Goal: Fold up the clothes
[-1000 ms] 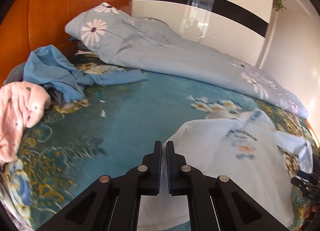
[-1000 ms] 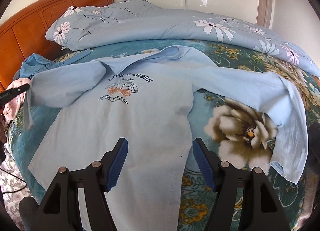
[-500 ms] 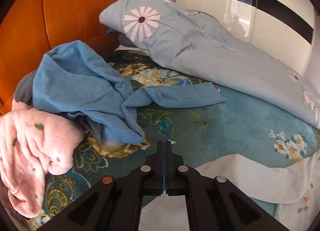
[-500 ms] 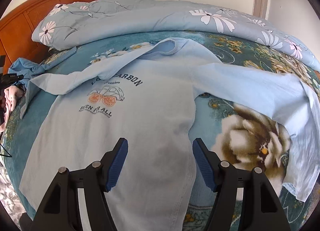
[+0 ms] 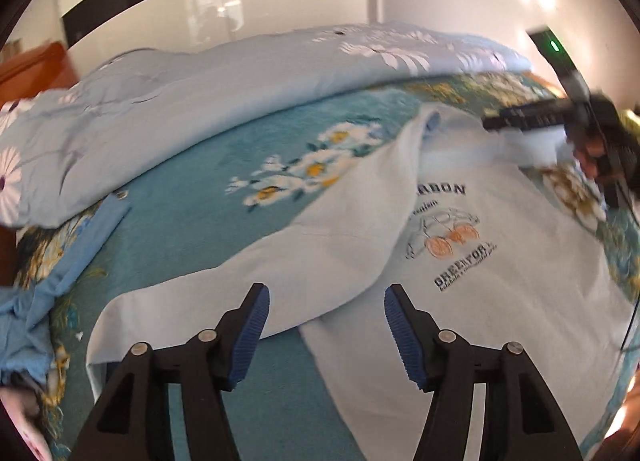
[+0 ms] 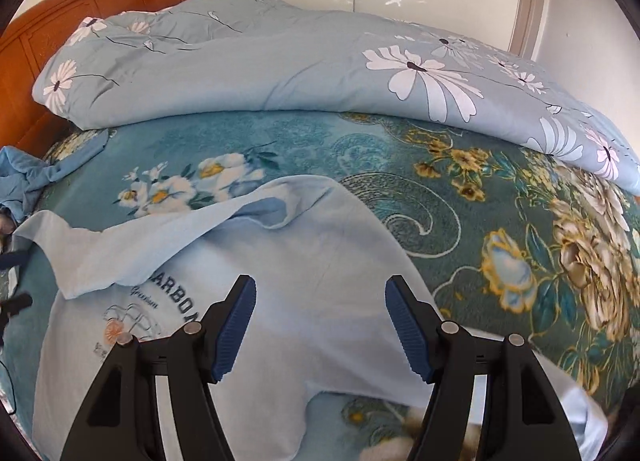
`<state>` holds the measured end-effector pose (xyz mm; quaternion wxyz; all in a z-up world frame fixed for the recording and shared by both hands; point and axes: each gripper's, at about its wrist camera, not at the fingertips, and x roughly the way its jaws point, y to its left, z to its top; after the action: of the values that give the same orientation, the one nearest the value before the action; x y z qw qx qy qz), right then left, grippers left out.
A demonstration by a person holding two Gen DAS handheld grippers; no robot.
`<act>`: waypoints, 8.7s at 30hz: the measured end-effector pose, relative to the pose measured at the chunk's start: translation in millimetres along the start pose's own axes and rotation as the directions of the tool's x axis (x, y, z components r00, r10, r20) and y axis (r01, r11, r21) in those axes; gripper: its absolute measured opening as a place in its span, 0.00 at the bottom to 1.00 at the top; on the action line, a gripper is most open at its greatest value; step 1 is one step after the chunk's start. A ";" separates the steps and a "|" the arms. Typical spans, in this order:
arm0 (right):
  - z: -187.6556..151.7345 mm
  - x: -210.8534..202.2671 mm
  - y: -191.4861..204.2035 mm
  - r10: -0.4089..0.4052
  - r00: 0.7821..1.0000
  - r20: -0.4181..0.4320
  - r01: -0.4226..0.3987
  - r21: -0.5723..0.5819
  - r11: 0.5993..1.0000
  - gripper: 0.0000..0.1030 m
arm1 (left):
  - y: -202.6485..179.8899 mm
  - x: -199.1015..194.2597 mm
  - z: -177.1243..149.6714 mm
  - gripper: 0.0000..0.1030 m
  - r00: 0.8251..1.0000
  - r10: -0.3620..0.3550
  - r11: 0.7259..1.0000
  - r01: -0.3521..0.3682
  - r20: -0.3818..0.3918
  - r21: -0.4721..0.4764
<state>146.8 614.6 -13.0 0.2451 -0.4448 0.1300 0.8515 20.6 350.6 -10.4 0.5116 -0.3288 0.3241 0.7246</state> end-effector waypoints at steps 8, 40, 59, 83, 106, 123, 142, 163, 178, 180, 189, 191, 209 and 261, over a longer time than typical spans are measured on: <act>23.9 45.5 -17.1 -0.041 0.998 -0.046 0.041 0.006 0.999 0.67 | -8.0 53.8 12.0 0.60 0.982 0.180 0.979 -0.174 -0.061 0.103; 33.9 23.1 -32.1 -0.031 0.989 0.146 0.024 0.051 0.998 0.67 | 171.2 29.1 37.0 0.44 0.999 -0.039 0.729 0.031 0.005 -0.684; -169.8 -141.4 -112.3 -0.149 0.988 0.040 0.133 0.261 0.956 0.67 | 65.5 -142.1 -183.8 0.60 0.946 0.323 0.534 -0.209 -0.031 -0.819; -154.4 -133.9 -168.4 0.012 1.000 -0.007 -0.009 0.396 0.918 0.03 | -12.1 -132.6 -157.0 0.63 0.985 0.171 0.619 -0.082 0.032 -0.781; -93.5 -204.6 -151.5 -0.319 0.938 0.139 0.242 0.400 0.884 0.42 | 90.6 -116.5 -215.8 0.64 0.933 0.330 0.634 -0.332 -0.143 -0.699; -116.4 -78.1 110.7 0.211 0.972 -0.106 -0.207 0.049 0.977 0.52 | 124.3 -57.1 -203.4 0.04 0.912 0.401 0.910 -0.407 -0.082 -0.077; -101.4 -38.0 139.9 0.166 0.971 -0.172 -0.155 0.076 0.985 0.52 | 343.9 -118.3 -156.8 0.03 0.960 0.279 0.638 -0.156 0.037 -0.754; -103.7 -17.2 150.0 0.160 0.974 -0.161 -0.160 0.012 0.987 0.52 | 325.4 -63.3 -186.1 0.58 0.988 0.127 0.534 -0.146 -0.091 -0.833; -105.2 -18.7 142.8 0.207 0.969 -0.137 -0.203 0.040 0.978 0.55 | 321.4 -23.3 -218.9 0.06 0.991 0.069 0.179 0.097 0.111 -0.979; -105.2 -19.8 139.9 0.221 0.966 -0.134 -0.216 0.048 0.975 0.55 | 316.8 -39.4 -211.8 0.06 0.986 0.116 0.198 0.098 0.123 -0.975; -111.9 -36.4 114.6 0.290 0.954 -0.081 -0.279 0.122 0.953 0.55 | 276.8 -109.0 -141.5 0.06 0.961 0.268 0.379 -0.040 0.068 -0.925; -110.6 -46.5 104.4 0.297 0.954 -0.047 -0.289 0.130 0.948 0.54 | 254.9 -126.7 -105.9 0.06 0.945 0.309 0.462 -0.048 0.109 -0.886; -148.6 -78.5 -17.6 0.249 0.966 0.067 -0.258 0.281 0.924 0.55 | -62.3 8.7 159.6 0.06 0.985 -0.063 0.879 0.132 0.163 -0.459; 2.9 -71.5 -29.4 0.234 0.948 0.215 -0.270 0.162 0.949 0.03 | 89.3 65.0 -30.9 0.63 0.972 0.219 0.791 -0.228 -0.085 -0.568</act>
<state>195.2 619.1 47.3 0.1864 -0.3146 0.2420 0.8987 -77.0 336.3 -68.8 0.2970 -0.4324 0.1310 0.8412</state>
